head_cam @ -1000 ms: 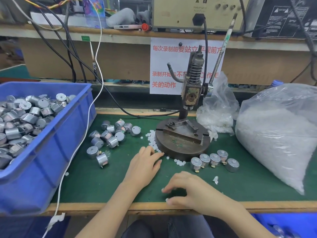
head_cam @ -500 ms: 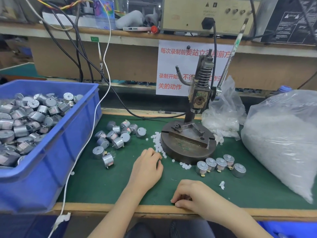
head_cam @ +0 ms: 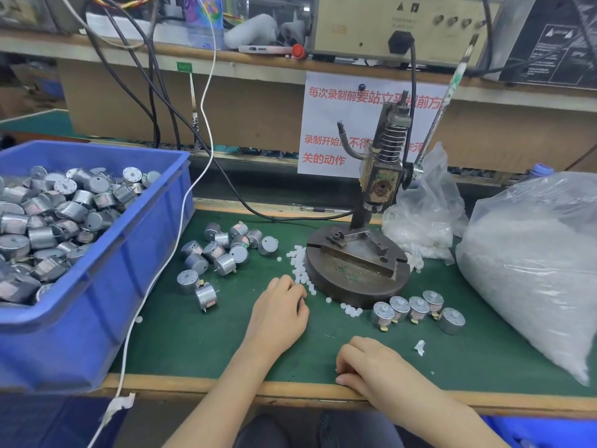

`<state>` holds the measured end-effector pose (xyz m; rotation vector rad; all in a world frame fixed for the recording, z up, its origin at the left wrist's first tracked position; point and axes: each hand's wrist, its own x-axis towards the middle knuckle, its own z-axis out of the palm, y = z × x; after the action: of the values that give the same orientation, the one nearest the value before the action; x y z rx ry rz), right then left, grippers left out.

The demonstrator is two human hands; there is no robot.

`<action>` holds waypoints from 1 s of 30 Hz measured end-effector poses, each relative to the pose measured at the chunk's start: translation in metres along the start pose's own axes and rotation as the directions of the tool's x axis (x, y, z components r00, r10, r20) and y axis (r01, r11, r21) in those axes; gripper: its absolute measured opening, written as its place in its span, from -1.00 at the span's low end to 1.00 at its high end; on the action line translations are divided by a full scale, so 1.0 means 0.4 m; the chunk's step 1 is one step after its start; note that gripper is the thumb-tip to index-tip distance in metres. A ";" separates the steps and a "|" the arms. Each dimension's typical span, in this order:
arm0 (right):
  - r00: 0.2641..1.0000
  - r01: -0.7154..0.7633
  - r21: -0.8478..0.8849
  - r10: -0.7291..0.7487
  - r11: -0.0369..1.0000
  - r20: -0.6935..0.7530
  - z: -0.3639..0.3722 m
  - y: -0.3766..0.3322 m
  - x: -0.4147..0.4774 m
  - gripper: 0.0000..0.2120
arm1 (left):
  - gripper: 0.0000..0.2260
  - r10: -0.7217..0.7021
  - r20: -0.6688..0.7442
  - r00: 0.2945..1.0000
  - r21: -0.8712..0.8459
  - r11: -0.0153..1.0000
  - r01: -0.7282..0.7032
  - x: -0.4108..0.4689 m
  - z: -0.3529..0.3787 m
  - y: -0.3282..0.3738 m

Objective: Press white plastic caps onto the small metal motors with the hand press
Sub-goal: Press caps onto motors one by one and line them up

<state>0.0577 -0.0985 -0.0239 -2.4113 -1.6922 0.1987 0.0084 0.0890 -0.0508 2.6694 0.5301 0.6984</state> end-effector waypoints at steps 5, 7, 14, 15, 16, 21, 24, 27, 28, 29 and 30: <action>1.000 -0.015 0.026 0.015 1.000 -0.016 0.003 -0.008 -0.002 -0.81 | -0.80 0.005 -0.019 1.000 0.012 1.000 -0.005 0.002 0.006 -0.004; 0.998 -0.026 0.075 0.030 0.997 -0.050 -0.008 -0.010 0.009 -0.84 | -0.81 0.007 -0.020 1.000 0.012 1.000 -0.007 0.001 0.007 -0.003; 0.969 -0.099 0.318 0.164 0.943 -0.184 -0.036 -0.056 0.167 -0.92 | -0.85 -0.408 -0.017 0.913 -0.648 0.700 0.301 0.019 -0.026 -0.027; 0.964 -0.115 0.356 0.190 0.927 -0.184 -0.029 -0.066 0.192 -0.94 | -0.82 -0.503 0.023 0.864 -0.775 0.536 0.334 0.021 -0.036 -0.036; 0.962 -0.127 0.389 0.209 0.913 -0.178 -0.020 -0.076 0.215 -0.95 | -0.80 -0.557 0.081 0.827 -0.859 0.381 0.341 0.022 -0.048 -0.044; 0.958 -0.179 0.413 0.254 0.893 -0.133 0.017 -0.109 0.293 -0.86 | -0.87 -0.442 0.350 0.826 -0.908 0.055 0.415 0.031 -0.095 -0.084; 0.959 -0.208 0.416 0.268 0.885 -0.090 0.020 -0.107 0.311 -0.93 | -0.84 -0.452 0.251 0.856 -0.793 0.411 0.450 0.015 -0.098 -0.097; 0.966 -0.195 0.393 0.246 0.898 -0.084 0.025 -0.097 0.311 -0.92 | -0.80 -0.403 0.196 0.894 -0.729 0.550 0.408 -0.007 -0.099 -0.095; 0.968 -0.186 0.386 0.236 0.903 -0.085 0.024 -0.093 0.310 -0.91 | -0.81 -0.405 0.191 0.894 -0.740 0.538 0.402 -0.010 -0.099 -0.096; 0.968 -0.183 0.397 0.235 0.900 -0.088 0.021 -0.089 0.309 -0.92 | -0.81 -0.414 0.186 0.891 -0.755 0.520 0.399 -0.012 -0.098 -0.099; 0.964 -0.185 0.430 0.247 0.884 -0.094 0.016 -0.086 0.310 -0.91 | -0.82 -0.424 0.179 0.888 -0.769 0.502 0.395 -0.013 -0.099 -0.100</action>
<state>0.0671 0.0298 -0.0223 -2.2183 -1.1689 0.3663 -0.0272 0.1306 -0.0365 1.5962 0.6416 0.6244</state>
